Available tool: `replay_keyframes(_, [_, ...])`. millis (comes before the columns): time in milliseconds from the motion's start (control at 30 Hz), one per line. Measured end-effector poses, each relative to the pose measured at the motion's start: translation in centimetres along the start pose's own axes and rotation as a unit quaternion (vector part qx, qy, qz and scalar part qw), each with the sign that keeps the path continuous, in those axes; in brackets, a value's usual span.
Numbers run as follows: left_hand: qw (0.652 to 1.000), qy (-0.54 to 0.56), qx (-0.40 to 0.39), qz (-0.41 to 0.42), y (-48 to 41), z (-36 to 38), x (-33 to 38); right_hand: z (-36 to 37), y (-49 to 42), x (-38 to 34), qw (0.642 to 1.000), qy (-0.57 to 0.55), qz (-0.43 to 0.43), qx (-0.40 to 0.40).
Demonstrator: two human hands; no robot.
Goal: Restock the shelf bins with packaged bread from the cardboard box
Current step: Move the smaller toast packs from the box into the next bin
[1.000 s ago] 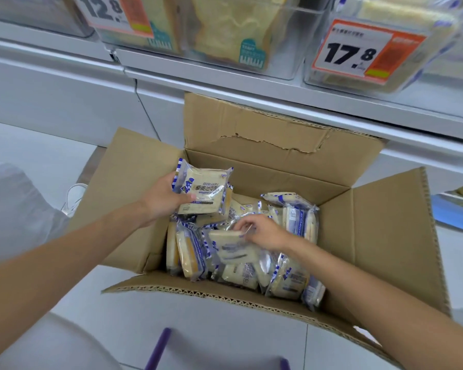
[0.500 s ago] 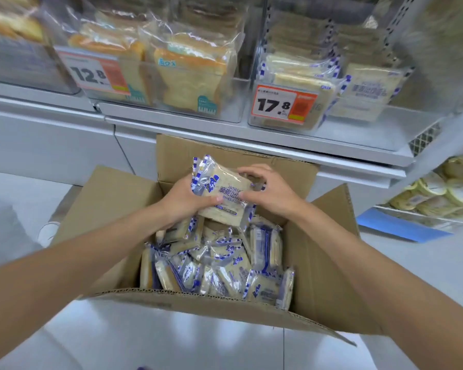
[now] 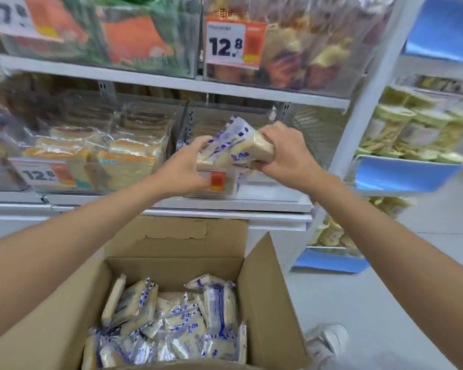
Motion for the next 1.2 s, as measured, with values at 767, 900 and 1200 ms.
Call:
replay_keyframes(767, [0.91, -0.377, -0.009, 0.172, -7.9, 6.6, -5.8, 12.3, -0.8, 15.3, 0.949, 0.08, 0.177, -0.247])
replay_keyframes(900, [0.908, -0.38, -0.006, 0.177, -7.9, 6.5, -5.8, 12.8, -1.0, 14.4, 0.962, 0.064, 0.161, -0.211])
replay_keyframes(1200, [0.92, -0.358, -0.042, 0.154, -8.1, 6.6, -6.3, 12.8, -0.7, 14.4, 0.928, 0.093, 0.192, -0.304])
Point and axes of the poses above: each hand's wrist, its own y-axis away from the middle knuckle, its own z-axis out of the palm, x = y × z, the point moved 8 cm from there along -y, towards the middle knuckle, and after that the axes turned 12 degrees about x, right-handed, at the moved point
